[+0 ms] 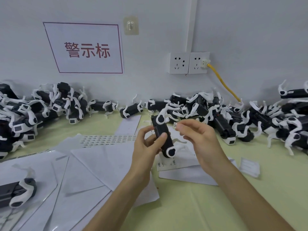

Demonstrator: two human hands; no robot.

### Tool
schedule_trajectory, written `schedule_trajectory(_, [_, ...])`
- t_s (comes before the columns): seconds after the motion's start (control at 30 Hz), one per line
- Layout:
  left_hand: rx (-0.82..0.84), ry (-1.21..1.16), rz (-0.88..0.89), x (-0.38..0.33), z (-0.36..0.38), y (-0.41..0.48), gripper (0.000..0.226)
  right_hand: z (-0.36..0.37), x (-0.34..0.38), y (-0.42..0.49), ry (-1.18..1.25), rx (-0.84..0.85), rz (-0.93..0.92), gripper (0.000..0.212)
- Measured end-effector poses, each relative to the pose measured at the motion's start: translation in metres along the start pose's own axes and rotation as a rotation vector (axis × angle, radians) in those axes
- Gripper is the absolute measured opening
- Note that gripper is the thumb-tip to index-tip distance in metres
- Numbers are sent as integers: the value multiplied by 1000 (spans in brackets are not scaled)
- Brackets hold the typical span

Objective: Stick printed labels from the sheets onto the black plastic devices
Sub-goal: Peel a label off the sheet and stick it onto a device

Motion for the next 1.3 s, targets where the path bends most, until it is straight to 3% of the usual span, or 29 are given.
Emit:
schedule_trajectory(0.17, [-8, 57, 52, 3, 2, -1, 40, 3, -7, 0, -33, 33, 92, 4])
schedule_trajectory(0.4, [-37, 187, 138, 6, 1, 0, 54, 3, -7, -3, -126, 15, 76, 4])
schedule_trajectory(0.57, [-46, 243, 177, 7, 1, 0, 65, 6, -10, -4, -151, -7, 70, 18])
schedule_trajectory(1.3, [-112, 341, 167, 10, 1, -4, 60, 14, -22, -9, -184, -107, 15, 11])
Point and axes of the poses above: each hand's wrist, its own y-axis towards the middle knuckle, its own z-axis out of the palm, x = y × z, the point moved 5 cm from there along y, towards the middle knuckle, and after that the axes turned 5 degrees about z, right-handed, at the moved point
